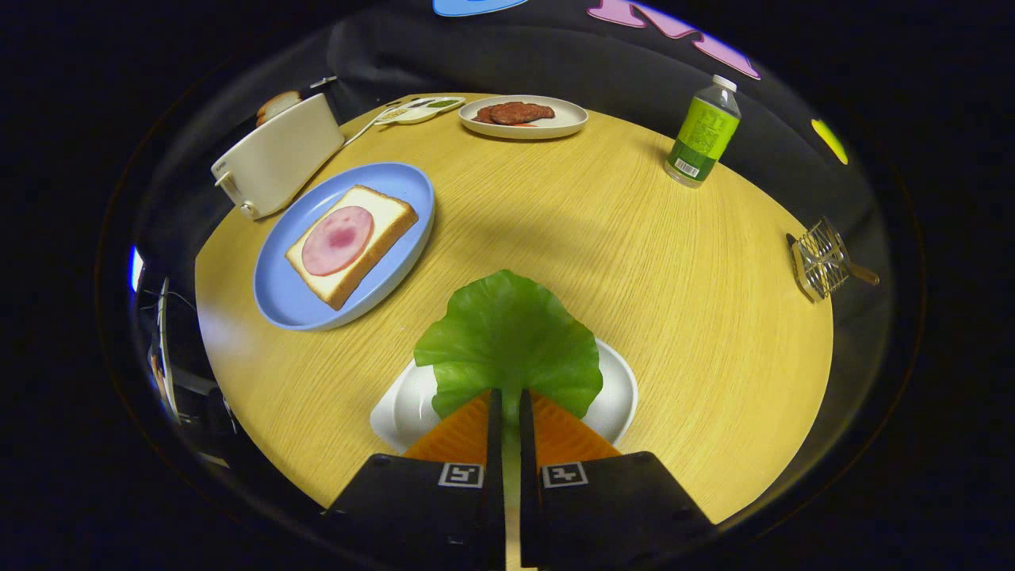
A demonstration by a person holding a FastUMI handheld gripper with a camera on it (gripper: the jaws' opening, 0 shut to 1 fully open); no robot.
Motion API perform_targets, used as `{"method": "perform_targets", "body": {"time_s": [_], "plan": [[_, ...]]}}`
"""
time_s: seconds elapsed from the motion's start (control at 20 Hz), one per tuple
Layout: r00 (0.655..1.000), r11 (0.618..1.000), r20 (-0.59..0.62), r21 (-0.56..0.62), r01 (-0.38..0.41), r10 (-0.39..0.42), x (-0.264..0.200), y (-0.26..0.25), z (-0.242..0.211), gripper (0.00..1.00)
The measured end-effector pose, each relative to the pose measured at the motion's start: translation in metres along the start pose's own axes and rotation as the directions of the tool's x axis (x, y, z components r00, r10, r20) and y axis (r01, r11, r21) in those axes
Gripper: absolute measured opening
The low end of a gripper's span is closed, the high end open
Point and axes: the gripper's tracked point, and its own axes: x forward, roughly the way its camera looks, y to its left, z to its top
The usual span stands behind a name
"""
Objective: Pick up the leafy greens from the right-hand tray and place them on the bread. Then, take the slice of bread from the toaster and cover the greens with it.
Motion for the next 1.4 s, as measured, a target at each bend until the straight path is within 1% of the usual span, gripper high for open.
{"method": "perform_targets", "body": {"time_s": [0.1, 0.35, 0.55, 0.75, 1.05, 1.4], "plan": [[1.0, 1.0, -0.005, 0.009, 0.0, 0.0, -0.001, 0.0, 0.001, 0.08], [0.998, 0.997, 0.059, 0.078, 0.005, -0.01, -0.028, -0.001, 0.019, 0.08], [0.994, 0.997, 0.112, 0.074, 0.012, -0.02, -0.059, 0.009, 0.04, 0.08], [0.988, 0.999, 0.152, 0.048, -0.009, 0.002, -0.075, 0.038, 0.066, 0.08], [0.986, 0.998, 0.155, 0.004, -0.06, 0.059, -0.064, 0.096, 0.097, 0.08], [0.989, 0.993, 0.096, -0.047, -0.106, 0.11, -0.031, 0.149, 0.126, 0.08]]}}
